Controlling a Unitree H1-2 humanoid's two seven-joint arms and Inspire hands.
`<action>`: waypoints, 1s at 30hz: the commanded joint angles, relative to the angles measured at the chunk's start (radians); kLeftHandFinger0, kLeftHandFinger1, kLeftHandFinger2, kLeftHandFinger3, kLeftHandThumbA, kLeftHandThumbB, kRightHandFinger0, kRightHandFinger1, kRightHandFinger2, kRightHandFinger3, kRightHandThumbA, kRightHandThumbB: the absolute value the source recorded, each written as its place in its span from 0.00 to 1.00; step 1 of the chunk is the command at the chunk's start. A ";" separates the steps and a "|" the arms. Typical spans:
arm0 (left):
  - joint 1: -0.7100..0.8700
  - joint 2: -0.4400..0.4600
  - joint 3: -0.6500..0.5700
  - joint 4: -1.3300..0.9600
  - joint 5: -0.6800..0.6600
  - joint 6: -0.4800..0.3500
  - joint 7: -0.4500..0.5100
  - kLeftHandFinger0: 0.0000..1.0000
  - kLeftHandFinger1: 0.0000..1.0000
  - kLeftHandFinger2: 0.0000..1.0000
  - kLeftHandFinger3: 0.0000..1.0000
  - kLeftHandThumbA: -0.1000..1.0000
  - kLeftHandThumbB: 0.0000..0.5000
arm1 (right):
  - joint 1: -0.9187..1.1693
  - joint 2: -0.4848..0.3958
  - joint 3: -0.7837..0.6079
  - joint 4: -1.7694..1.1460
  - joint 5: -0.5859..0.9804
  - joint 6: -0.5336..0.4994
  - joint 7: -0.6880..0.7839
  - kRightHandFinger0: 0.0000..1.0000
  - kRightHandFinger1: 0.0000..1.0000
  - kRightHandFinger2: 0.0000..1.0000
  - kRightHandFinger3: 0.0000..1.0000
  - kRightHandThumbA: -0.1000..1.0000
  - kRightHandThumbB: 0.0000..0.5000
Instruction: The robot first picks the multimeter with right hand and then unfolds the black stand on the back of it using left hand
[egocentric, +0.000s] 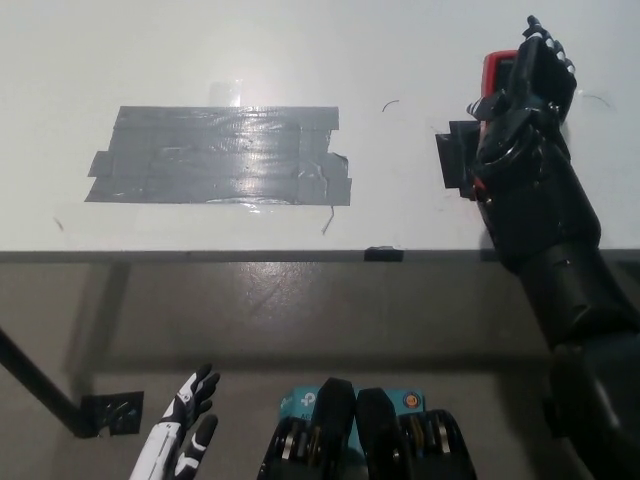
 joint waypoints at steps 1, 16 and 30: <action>-0.004 0.013 0.006 -0.029 -0.003 -0.035 -0.009 1.00 1.00 1.00 1.00 0.92 0.35 | -0.052 -0.002 0.005 -0.015 -0.006 0.005 -0.001 1.00 1.00 1.00 1.00 1.00 1.00; -0.024 0.018 0.001 0.006 -0.001 -0.087 -0.010 1.00 1.00 0.99 1.00 0.89 0.35 | -0.065 0.007 -0.011 -0.093 -0.015 0.005 -0.014 1.00 1.00 1.00 1.00 1.00 1.00; -0.037 0.027 0.010 0.018 0.010 -0.096 -0.003 1.00 1.00 0.97 1.00 0.91 0.39 | -0.055 0.019 -0.044 -0.071 0.051 0.005 -0.052 1.00 1.00 1.00 1.00 1.00 1.00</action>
